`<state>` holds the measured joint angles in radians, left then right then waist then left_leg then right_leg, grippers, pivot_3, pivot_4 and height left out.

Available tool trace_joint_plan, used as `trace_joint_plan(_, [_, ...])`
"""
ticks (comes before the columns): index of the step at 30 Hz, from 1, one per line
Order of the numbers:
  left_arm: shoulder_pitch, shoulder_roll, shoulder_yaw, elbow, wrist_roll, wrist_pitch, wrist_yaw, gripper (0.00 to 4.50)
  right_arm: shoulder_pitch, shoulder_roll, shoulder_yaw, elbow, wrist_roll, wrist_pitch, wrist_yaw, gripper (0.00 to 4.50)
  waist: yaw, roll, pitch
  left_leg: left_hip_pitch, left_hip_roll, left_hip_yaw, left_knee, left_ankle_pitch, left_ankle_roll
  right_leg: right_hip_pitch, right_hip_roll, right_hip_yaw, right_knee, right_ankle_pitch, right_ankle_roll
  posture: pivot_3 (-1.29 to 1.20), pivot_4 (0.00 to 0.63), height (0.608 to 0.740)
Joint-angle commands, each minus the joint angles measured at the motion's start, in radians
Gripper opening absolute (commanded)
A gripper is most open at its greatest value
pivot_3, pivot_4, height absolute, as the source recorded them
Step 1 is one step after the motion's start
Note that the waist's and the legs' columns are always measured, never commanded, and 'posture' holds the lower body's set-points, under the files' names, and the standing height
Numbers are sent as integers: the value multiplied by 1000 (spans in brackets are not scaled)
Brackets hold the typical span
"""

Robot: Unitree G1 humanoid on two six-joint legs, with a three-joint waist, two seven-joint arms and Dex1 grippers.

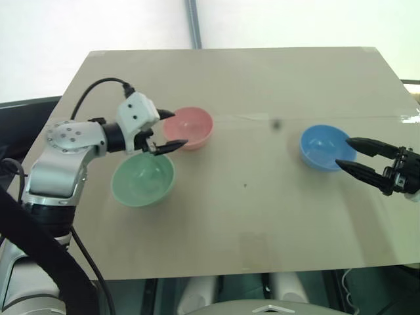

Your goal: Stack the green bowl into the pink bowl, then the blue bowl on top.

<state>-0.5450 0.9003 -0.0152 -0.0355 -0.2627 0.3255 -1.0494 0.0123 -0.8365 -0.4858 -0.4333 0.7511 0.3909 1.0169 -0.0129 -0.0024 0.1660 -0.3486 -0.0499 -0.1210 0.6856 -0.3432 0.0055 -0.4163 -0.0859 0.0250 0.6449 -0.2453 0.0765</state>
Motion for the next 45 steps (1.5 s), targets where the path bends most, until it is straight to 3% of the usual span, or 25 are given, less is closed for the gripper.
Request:
trace_joint_plan(1, [-61, 3, -56, 68, 54, -54, -58, 3954, -12, -3, -29, -44, 16, -9, -21, 2722, 0, 0, 0, 0, 0, 0, 0, 0, 0, 0, 0, 0, 0, 0, 0, 0, 150, 740])
trace_joint_plan(13, [-292, -135, -271, 499, 289, -251, -134, 3954, -55, -10, -42, -21, 2, -24, -60, 2722, -1, -1, 0, 0, -1, 1, 2, 0, 0, 1, 0, -1, 1, 0, 0, 0, 150, 740])
trace_joint_plan(16, [-319, -161, -279, 548, 299, -322, -174, 3310, -50, -11, -48, -28, 5, -22, -62, 2792, -2, -1, 0, -1, -1, 1, 2, 0, 0, 0, 0, -2, 1, 0, 0, 0, 150, 740])
trace_joint_plan(23, [-360, -197, -274, 591, 304, -395, -230, 48, -38, -9, -56, -37, 7, -21, -70, 2792, -2, -1, 0, -1, -1, 0, 3, 0, 0, 0, 0, -2, 2, 0, 0, 0, 150, 740])
trace_joint_plan(29, [-364, -200, -273, 533, 278, -446, -322, 48, -30, -7, -61, -41, 15, -18, -73, 2792, -3, -1, 0, -1, -1, 0, 4, 0, 0, 0, 0, -2, 2, 0, 0, 0, 150, 740])
trace_joint_plan(38, [-322, -225, -297, 219, 192, -626, -444, 48, -43, -7, -50, -36, 14, -17, -71, 2792, -2, -1, 0, -3, -1, -3, 6, 0, 0, 0, 0, -3, 2, 0, 0, 0, 150, 740])
trace_joint_plan(45, [-275, -154, -372, 139, 171, -847, -561, 48, -52, -10, -48, -35, 12, -14, -74, 2792, -4, -1, 0, -2, -1, -2, 7, 0, 0, 0, 0, -2, 5, 0, 0, 0, 150, 740])
